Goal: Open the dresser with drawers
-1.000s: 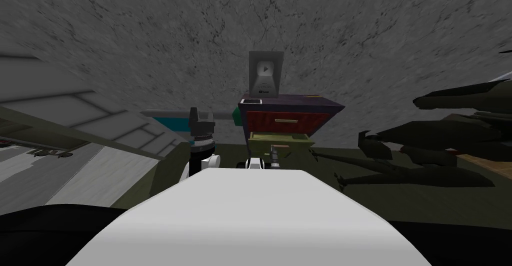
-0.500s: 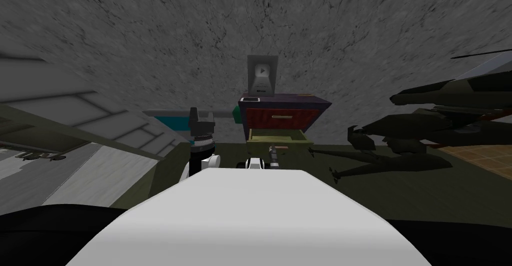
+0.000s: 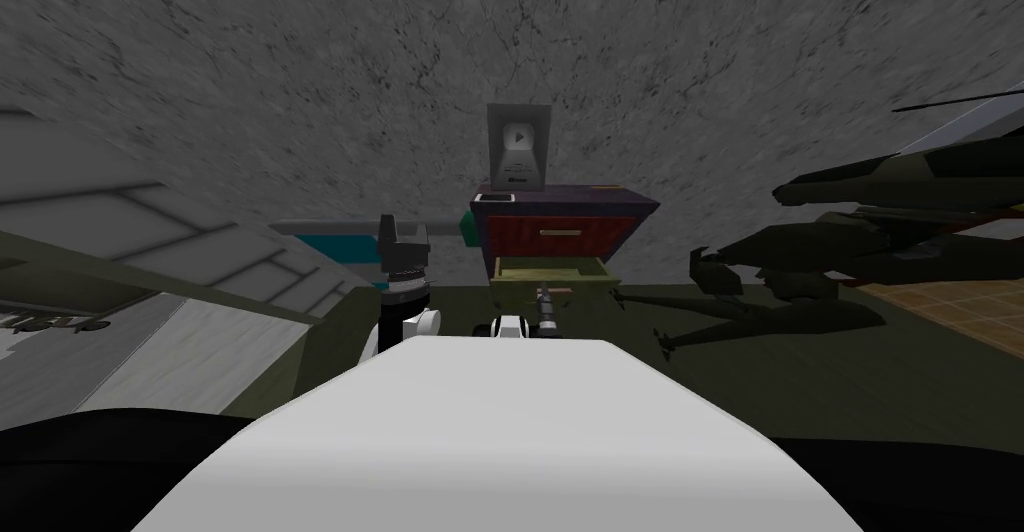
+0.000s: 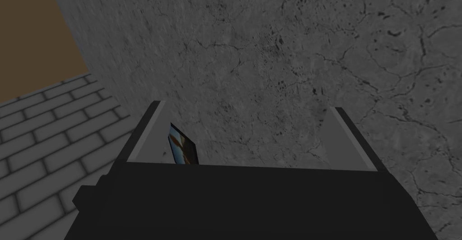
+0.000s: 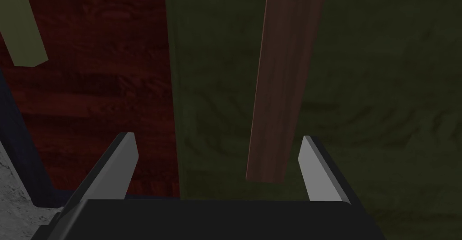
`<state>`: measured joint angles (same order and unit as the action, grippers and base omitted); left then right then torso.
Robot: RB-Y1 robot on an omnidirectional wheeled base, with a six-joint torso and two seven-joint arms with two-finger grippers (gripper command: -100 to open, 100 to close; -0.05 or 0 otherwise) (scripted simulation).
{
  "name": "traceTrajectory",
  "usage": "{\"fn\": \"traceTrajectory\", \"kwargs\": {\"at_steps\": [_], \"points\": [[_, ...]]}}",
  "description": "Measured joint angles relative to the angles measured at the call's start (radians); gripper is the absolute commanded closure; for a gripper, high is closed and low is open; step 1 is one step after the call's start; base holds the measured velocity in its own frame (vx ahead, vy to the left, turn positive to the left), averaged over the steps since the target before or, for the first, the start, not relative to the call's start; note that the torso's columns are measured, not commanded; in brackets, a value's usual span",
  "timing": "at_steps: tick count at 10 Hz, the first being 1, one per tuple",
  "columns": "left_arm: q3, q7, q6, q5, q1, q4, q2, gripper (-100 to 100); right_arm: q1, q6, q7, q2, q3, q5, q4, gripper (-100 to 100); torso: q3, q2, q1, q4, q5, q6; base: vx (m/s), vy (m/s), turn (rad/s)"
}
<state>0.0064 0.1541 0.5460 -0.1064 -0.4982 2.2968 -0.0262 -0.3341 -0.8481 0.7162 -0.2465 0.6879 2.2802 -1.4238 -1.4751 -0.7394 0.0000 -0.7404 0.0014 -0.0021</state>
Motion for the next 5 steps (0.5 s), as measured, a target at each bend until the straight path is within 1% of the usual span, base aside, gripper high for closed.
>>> {"fn": "traceTrajectory", "kwargs": {"at_steps": [2,4,5], "points": [[0.0,0.0,0.0,0.0,0.0,0.0,0.0,0,-0.013,0.051,0.036,-0.001,-0.009,-0.009,-0.061,-100,-0.001,0.0,0.0,-0.001,0.0,0.001,-0.023,-0.017,-0.053],[0.0,0.0,0.0,0.0,0.0,0.0,0.0,0,-0.024,0.085,0.058,0.001,-0.012,-0.015,-0.094,-100,0.001,-0.004,0.002,-0.005,0.002,0.001,-0.005,-0.011,-0.012],[0.0,0.0,0.0,0.0,0.0,0.0,0.0,0,-0.025,0.09,0.06,0.002,-0.012,-0.016,-0.095,0,0.001,-0.004,0.003,-0.002,0.001,0.002,0.0,0.0,0.0]]}}
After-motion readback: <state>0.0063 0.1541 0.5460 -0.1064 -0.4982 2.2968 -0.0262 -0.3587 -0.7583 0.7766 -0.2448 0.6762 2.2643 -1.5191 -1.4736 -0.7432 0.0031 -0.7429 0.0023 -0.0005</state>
